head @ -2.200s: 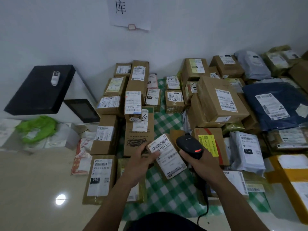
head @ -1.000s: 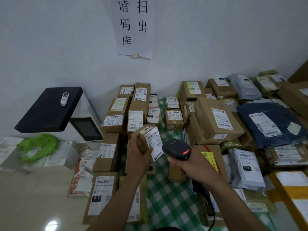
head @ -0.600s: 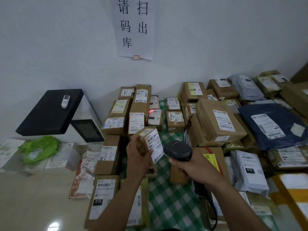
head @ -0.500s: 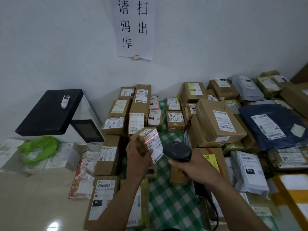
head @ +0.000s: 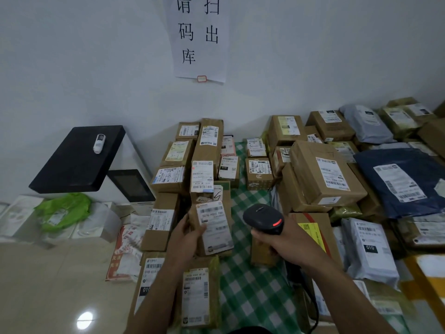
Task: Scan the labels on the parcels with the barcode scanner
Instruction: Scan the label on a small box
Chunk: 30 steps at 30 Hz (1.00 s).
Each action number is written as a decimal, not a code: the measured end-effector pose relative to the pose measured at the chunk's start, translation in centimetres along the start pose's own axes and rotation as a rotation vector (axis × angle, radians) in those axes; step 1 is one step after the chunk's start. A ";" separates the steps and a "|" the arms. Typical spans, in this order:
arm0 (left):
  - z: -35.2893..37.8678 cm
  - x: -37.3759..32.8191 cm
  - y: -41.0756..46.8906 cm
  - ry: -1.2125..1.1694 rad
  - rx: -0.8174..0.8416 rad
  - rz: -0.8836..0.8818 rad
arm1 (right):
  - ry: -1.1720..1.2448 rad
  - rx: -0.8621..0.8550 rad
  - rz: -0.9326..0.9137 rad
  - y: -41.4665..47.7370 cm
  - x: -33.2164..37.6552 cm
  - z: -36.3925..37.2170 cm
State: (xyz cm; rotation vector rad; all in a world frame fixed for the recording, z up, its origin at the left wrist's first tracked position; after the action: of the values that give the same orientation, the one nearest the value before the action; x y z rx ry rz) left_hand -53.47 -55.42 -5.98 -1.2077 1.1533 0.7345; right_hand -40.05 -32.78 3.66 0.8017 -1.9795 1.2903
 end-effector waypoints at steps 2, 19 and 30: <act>-0.8 1.0 0.9 -0.014 -0.009 -0.050 | -0.011 0.014 0.003 0.2 -0.1 0.4; 0.6 -2.0 1.5 0.767 -0.123 0.361 | 0.048 0.014 0.060 1.6 -3.0 -0.1; 17.2 8.4 -3.5 0.534 0.692 0.130 | 0.175 -0.206 0.201 0.4 -9.3 -4.7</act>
State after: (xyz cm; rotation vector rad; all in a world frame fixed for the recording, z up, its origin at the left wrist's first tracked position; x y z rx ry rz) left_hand -42.96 -40.90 -13.57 -0.7458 1.7527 0.0553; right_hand -33.82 -26.94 -2.25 0.3858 -2.0481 1.1971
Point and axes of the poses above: each hand's wrist, its own y-axis towards the middle knuckle, its own z-axis out of the palm, x = y × z, the point moved 10 cm from there along y, towards the middle knuckle, and after that the axes turned 10 degrees about z, right-handed, at the moved point
